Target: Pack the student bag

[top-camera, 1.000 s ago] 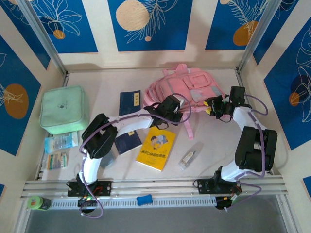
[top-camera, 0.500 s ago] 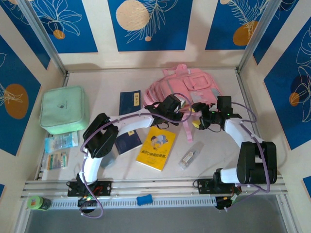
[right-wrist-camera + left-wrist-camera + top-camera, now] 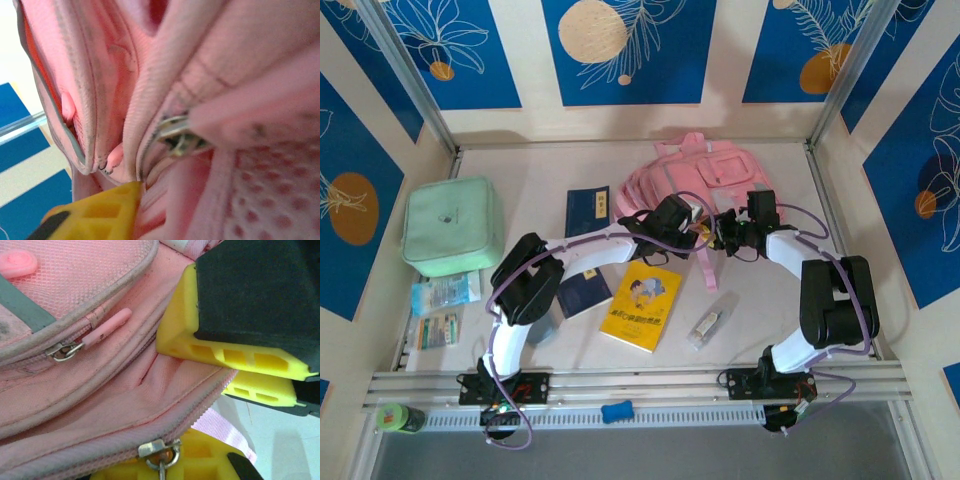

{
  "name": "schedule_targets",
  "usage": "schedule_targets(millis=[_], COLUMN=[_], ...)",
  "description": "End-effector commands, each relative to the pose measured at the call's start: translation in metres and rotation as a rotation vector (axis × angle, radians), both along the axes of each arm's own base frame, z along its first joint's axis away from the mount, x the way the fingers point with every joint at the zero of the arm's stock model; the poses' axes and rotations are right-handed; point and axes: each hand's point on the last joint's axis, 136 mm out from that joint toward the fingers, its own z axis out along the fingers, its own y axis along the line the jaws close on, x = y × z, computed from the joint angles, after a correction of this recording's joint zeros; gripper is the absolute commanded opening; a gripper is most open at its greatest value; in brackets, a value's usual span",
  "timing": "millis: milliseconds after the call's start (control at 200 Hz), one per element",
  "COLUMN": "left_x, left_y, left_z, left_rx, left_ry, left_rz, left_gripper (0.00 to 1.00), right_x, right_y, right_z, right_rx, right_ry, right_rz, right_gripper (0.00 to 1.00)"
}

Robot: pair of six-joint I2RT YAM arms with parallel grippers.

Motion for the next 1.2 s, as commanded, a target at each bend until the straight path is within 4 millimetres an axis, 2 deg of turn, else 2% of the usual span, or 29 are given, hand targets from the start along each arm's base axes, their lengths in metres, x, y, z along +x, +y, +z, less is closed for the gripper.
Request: schedule_targets(millis=[0,110,210,370,550,630,740,785,925,955,1055,1136,1196], left_x=[0.001,-0.001,-0.002,-0.001,-0.001,-0.002,-0.004,-0.004,-0.004,-0.003,-0.001,-0.001,-0.002], left_y=[-0.01,-0.002,0.011,0.043,0.075,0.079,0.07,0.062,0.043,0.04,0.035,0.03,0.027], left_z=[0.032,0.029,0.026,0.016,0.003,0.004,0.016,0.022,0.032,0.033,0.033,0.035,0.036], left_rx=[-0.08,-0.057,-0.016,0.04,0.081,0.082,0.035,-0.001,-0.057,-0.061,-0.075,-0.095,-0.103], left_ry=[-0.057,-0.052,-0.049,-0.035,-0.014,-0.009,-0.013,-0.011,0.005,0.006,0.011,0.013,0.01], left_rz=[-0.026,-0.017,0.001,0.04,0.063,0.051,0.018,0.008,-0.002,-0.002,0.009,0.002,-0.003], left_gripper=[0.0,0.0,0.0,0.0,0.0,0.0,0.0,0.0,0.0,0.0,0.0,0.0,0.0], right_x=[0.009,0.009,0.007,0.008,0.021,0.028,0.032,0.033,0.026,0.021,0.003,-0.013,-0.025], right_y=[-0.016,-0.023,-0.032,-0.051,-0.081,-0.095,-0.099,-0.097,-0.087,-0.085,-0.08,-0.073,-0.06], right_z=[0.002,0.004,0.01,0.023,0.04,0.041,0.041,0.045,0.054,0.055,0.055,0.049,0.047], right_rx=[-0.039,-0.043,-0.056,-0.054,-0.091,-0.114,-0.095,-0.087,-0.093,-0.092,-0.088,-0.062,0.005], right_ry=[-0.039,-0.045,-0.056,-0.097,-0.133,-0.129,-0.114,-0.128,-0.137,-0.138,-0.126,-0.08,-0.054], right_rz=[-0.016,0.004,0.031,0.058,0.05,0.02,0.005,0.01,0.039,0.044,0.056,0.047,0.04], right_gripper=[0.17,0.06,0.0,0.0,0.0,0.0,0.04,0.07,0.33,0.41,0.57,0.65,0.71])
